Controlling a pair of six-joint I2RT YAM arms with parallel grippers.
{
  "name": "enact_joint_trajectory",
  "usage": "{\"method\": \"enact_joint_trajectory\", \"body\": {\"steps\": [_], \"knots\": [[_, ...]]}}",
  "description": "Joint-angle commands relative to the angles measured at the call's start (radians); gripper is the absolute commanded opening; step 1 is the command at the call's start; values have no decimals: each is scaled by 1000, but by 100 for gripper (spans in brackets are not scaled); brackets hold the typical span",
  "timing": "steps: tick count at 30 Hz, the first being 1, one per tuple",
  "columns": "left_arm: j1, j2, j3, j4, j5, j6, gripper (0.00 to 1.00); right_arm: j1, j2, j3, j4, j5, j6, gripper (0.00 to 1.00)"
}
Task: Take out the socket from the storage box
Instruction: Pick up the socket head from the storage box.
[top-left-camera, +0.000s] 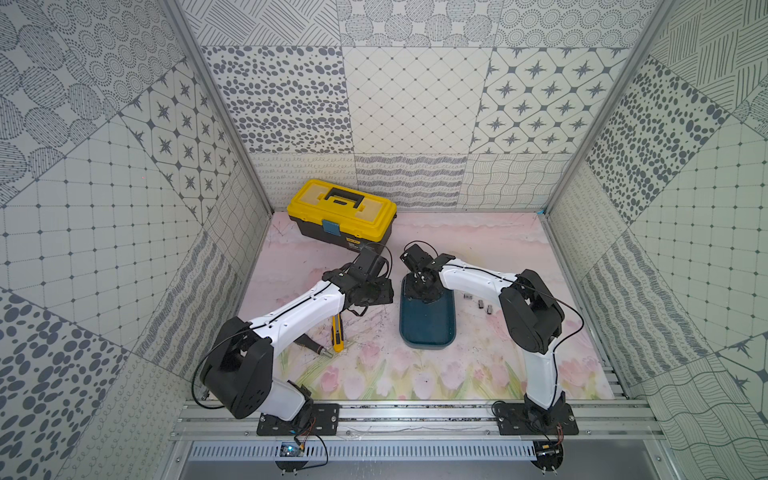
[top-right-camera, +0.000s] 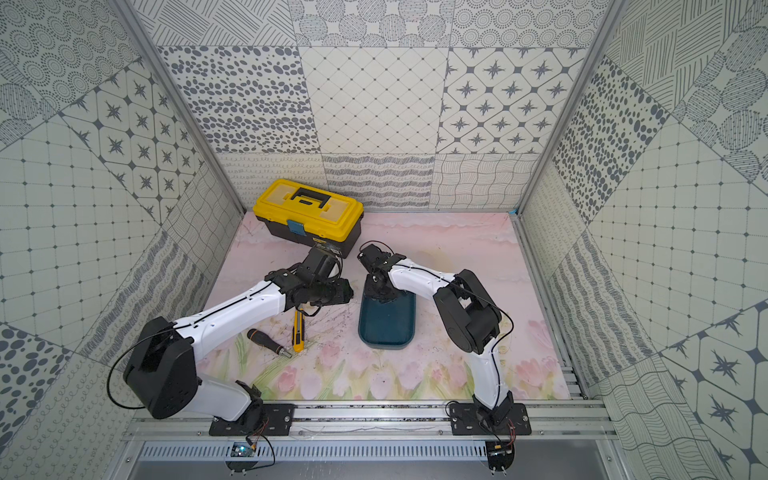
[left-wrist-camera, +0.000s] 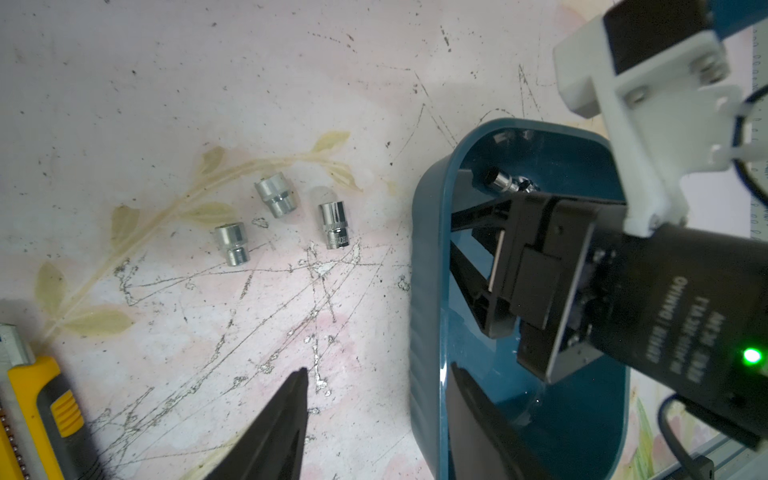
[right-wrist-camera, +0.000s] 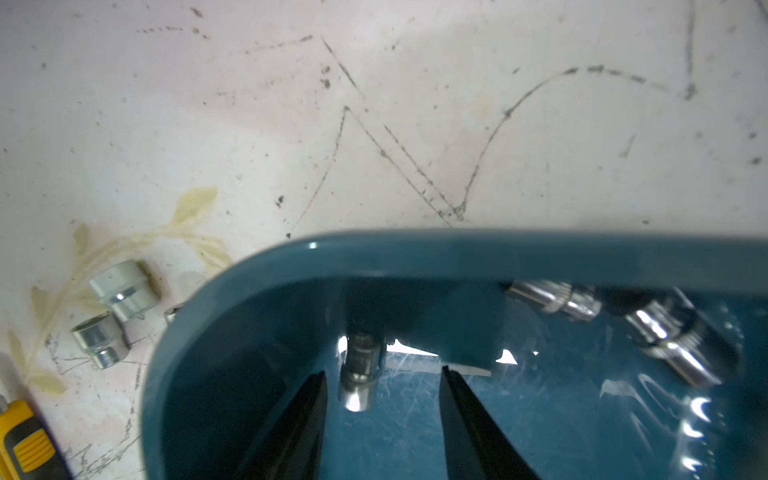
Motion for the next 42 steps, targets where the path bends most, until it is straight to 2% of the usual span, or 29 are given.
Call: {"method": "enact_joint_trajectory", "body": {"steps": [1, 26, 29, 38, 42], "knots": [[8, -12, -1, 17, -6, 2, 57, 8, 17, 12, 17, 18, 3, 49], [8, -8, 17, 20, -3, 9, 58, 6, 44, 24, 17, 58, -74, 42], [7, -10, 20, 17, -6, 11, 57, 4, 49, 25, 17, 49, -78, 38], [8, -12, 22, 15, -12, 5, 58, 3, 16, 0, 25, 36, -90, 17], [7, -17, 18, 15, -12, 1, 58, -4, -18, -16, 25, 37, -101, 14]]}}
